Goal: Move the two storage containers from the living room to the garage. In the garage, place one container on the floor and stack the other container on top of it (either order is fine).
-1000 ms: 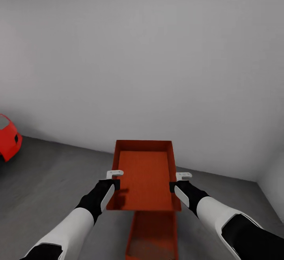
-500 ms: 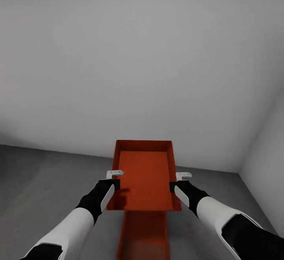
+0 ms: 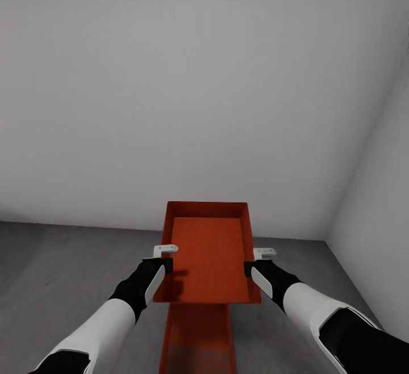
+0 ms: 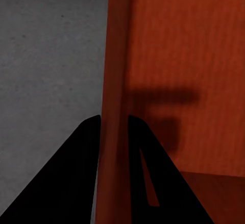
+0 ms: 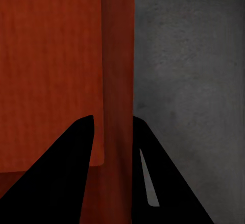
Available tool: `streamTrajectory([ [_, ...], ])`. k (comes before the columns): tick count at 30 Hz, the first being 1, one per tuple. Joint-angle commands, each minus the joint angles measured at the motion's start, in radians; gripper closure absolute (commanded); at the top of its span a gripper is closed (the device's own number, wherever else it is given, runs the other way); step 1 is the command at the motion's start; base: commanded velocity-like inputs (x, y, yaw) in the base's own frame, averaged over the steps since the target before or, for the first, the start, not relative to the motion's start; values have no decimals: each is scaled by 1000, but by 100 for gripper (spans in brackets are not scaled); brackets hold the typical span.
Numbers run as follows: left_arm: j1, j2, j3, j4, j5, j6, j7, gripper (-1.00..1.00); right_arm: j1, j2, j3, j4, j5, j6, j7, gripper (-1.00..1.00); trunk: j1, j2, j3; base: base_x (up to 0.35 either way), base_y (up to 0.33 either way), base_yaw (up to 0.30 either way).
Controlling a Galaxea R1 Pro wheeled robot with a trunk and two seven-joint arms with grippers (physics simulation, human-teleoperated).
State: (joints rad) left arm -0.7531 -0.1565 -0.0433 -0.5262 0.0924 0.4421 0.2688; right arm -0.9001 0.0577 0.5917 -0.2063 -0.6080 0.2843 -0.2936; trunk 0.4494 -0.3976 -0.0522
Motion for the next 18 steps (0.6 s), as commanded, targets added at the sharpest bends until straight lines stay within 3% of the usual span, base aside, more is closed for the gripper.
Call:
streamTrajectory([
  [1, 0, 2, 3, -1, -17, 12, 12, 100, -2, -19, -38, -4, 30, 7, -35, 100, 1, -2, -2, 0, 0, -21],
  [18, 0, 2, 4, 0, -16, 12, 12, 100, -2, -19, -38, -3, 30, 9, -35, 100, 1, -2, -2, 147, 177, -2],
])
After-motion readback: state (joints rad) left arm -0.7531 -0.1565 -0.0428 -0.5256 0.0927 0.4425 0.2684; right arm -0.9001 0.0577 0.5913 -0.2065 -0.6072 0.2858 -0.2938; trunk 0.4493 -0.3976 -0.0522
